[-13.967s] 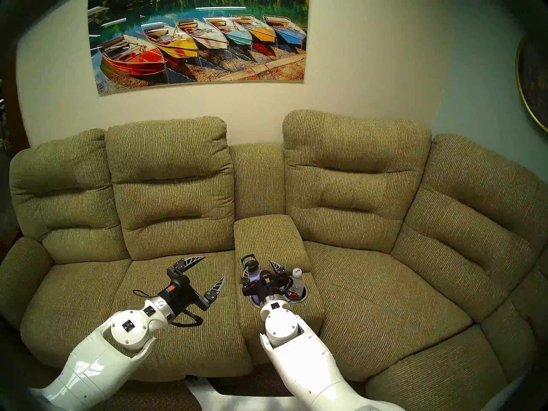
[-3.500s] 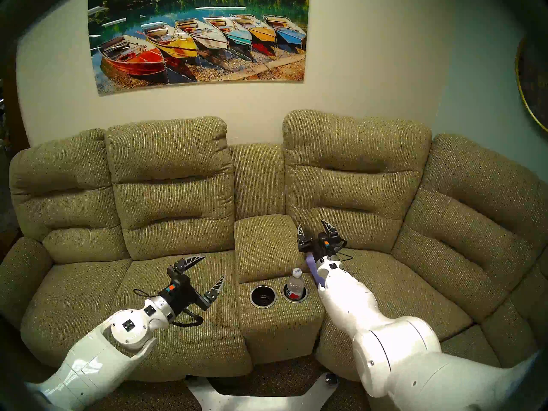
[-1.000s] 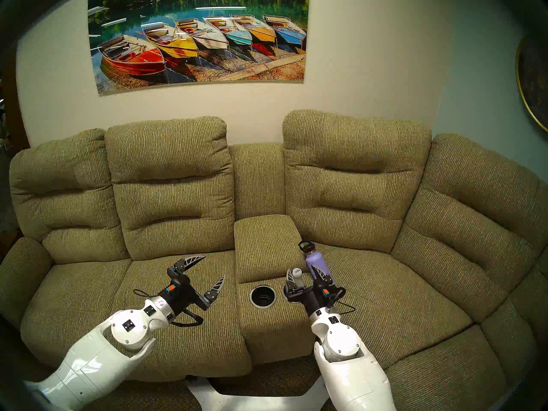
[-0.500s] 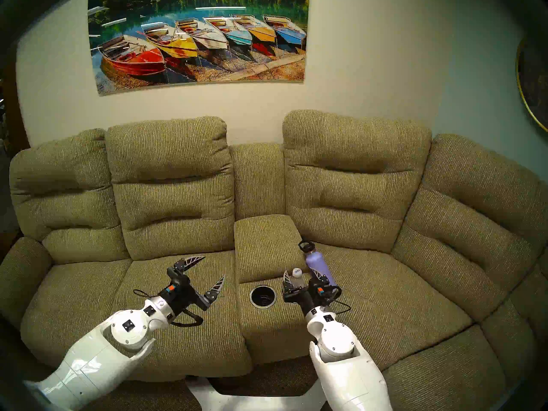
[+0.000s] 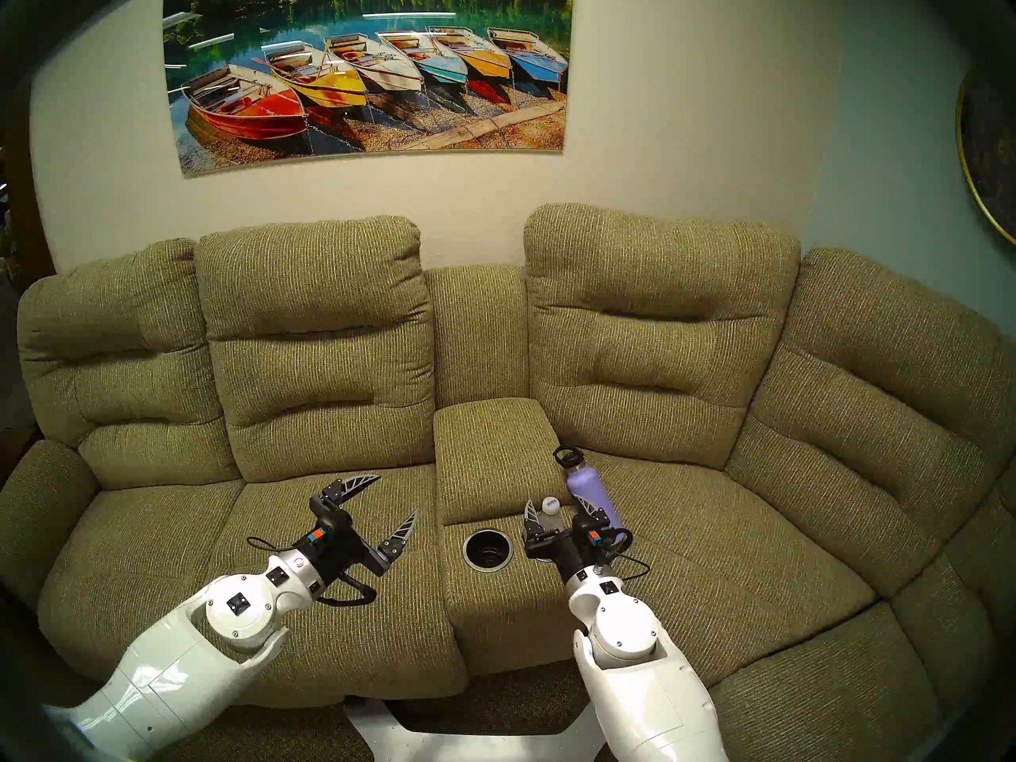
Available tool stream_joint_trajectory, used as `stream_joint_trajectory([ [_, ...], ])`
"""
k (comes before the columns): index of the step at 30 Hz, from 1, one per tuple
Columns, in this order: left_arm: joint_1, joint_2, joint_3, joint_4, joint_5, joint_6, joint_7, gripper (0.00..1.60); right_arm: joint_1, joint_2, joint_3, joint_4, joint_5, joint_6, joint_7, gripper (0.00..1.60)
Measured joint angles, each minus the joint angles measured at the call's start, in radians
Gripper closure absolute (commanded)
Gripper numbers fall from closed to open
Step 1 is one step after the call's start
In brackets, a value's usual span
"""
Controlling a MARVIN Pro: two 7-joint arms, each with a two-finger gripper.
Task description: Take bottles out of cup holder
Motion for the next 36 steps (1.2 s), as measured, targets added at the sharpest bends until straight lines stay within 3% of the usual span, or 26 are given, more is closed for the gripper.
stream_joint_trajectory([
  [5,0.000,0.001,0.001,0.000,0.000,0.000,0.001,0.00,0.000,-0.002,0.004,0.007,0.007,0.001,0.002,0.00],
  [15,-0.001,0.002,0.002,0.000,-0.001,0.000,0.002,0.00,0.025,-0.011,0.031,0.119,0.030,-0.006,0.007,0.00],
  [36,-0.003,0.005,0.006,0.000,-0.004,0.000,0.005,0.00,0.180,-0.014,0.041,0.318,0.003,-0.003,0.038,0.00],
])
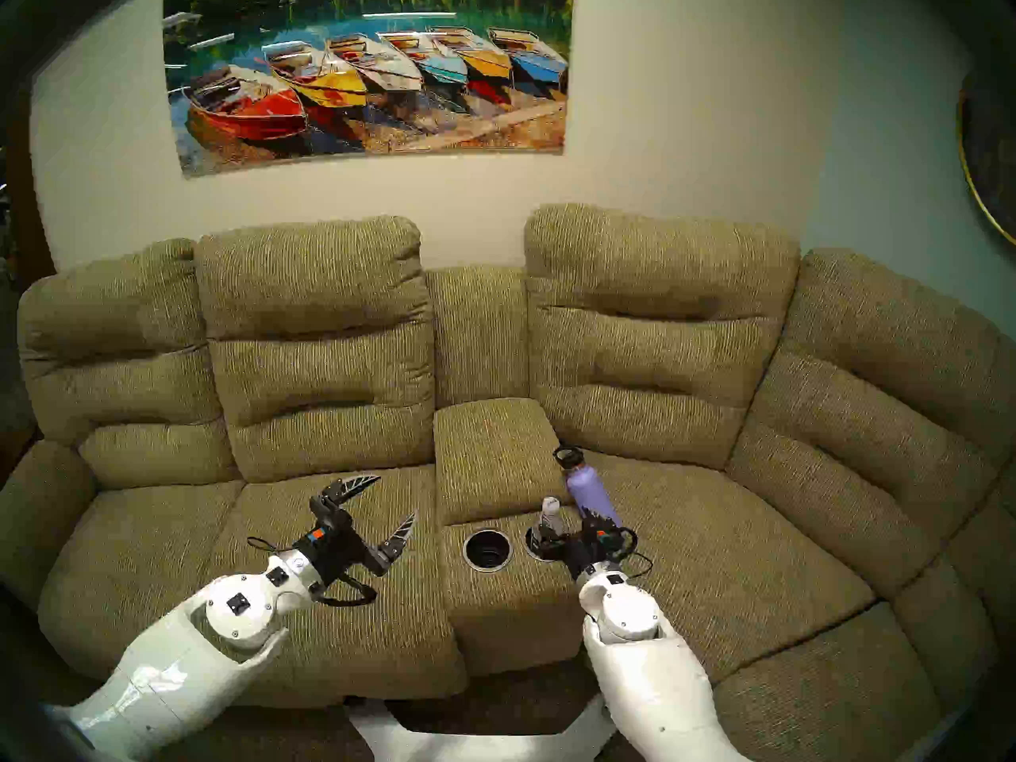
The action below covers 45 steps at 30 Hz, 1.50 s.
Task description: Take bottles out of cup holder
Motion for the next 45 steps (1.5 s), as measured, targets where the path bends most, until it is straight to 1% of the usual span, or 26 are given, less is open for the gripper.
stream_joint_trajectory([
  [8,-0.001,0.001,0.002,0.000,-0.001,0.000,0.001,0.00,0.071,-0.006,-0.005,0.099,-0.026,0.000,0.002,0.00],
  [20,-0.001,0.003,0.003,0.000,-0.002,0.000,0.003,0.00,0.158,-0.028,-0.015,0.223,-0.054,-0.010,-0.006,0.00],
  [32,-0.002,0.004,0.005,0.000,-0.003,-0.001,0.004,0.00,0.235,-0.055,-0.023,0.356,-0.062,-0.044,0.001,0.00],
  [45,-0.003,0.006,0.007,0.000,-0.004,-0.001,0.006,0.00,0.309,-0.079,-0.025,0.497,-0.073,-0.086,-0.027,0.00],
])
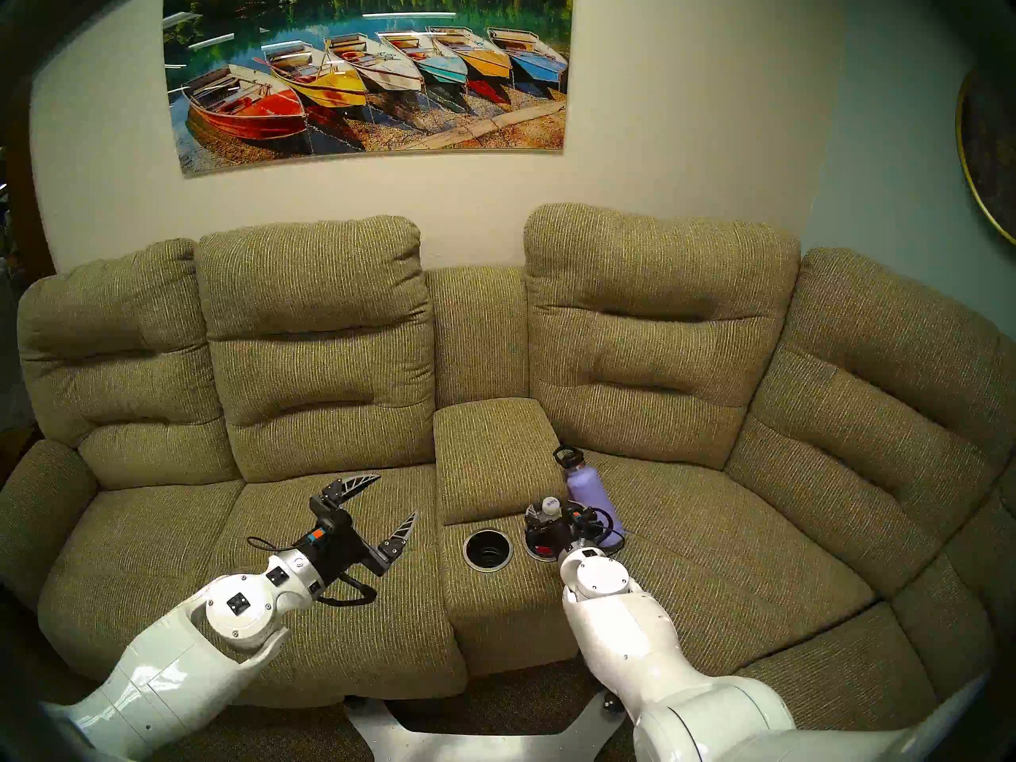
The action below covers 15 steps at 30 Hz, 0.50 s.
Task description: Take bottles out of cup holder
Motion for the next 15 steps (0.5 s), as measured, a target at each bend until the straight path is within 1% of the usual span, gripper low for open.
stream_joint_trajectory([
  [6,0.000,0.001,0.001,0.000,-0.001,0.000,0.001,0.00,0.043,-0.008,0.000,0.076,0.000,-0.014,-0.005,0.00],
  [15,-0.001,0.002,0.003,0.000,-0.002,0.000,0.002,0.00,0.101,-0.021,-0.002,0.159,-0.002,-0.026,-0.012,0.00],
])
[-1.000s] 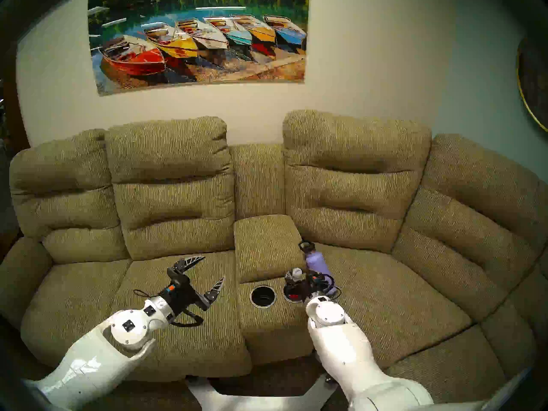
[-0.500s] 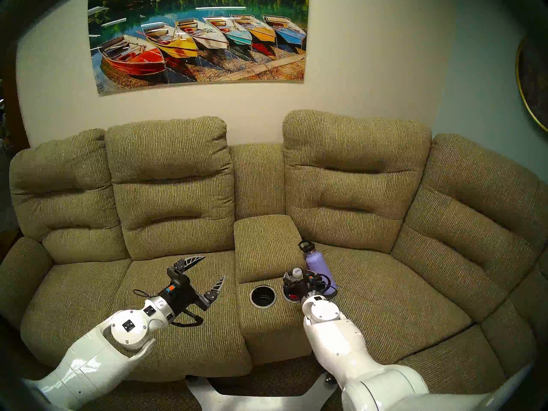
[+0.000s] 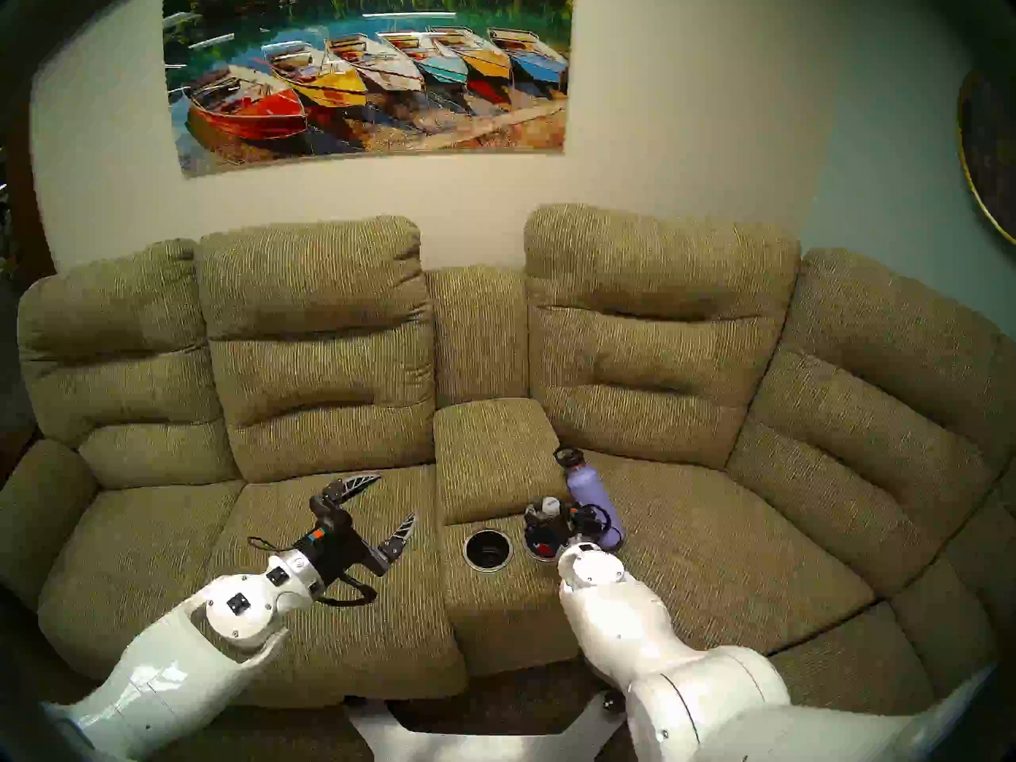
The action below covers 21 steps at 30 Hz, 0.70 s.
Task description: Take bottles out of cup holder
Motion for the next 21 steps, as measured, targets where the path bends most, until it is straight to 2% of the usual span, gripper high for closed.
stream_joint_trajectory([
  [6,0.000,0.001,0.001,0.000,-0.001,0.000,0.001,0.00,0.035,-0.009,-0.003,0.047,-0.003,-0.009,-0.005,0.00],
  [7,-0.001,0.001,0.001,0.000,-0.001,0.000,0.001,0.00,0.039,-0.010,-0.004,0.053,-0.004,-0.010,-0.006,0.97],
  [9,-0.001,0.001,0.001,0.000,-0.001,0.000,0.001,0.00,0.056,-0.015,-0.007,0.078,-0.007,-0.012,-0.011,1.60],
  [21,-0.001,0.003,0.003,0.000,-0.002,0.000,0.003,0.00,0.111,-0.030,-0.010,0.174,-0.016,-0.048,-0.017,1.60],
])
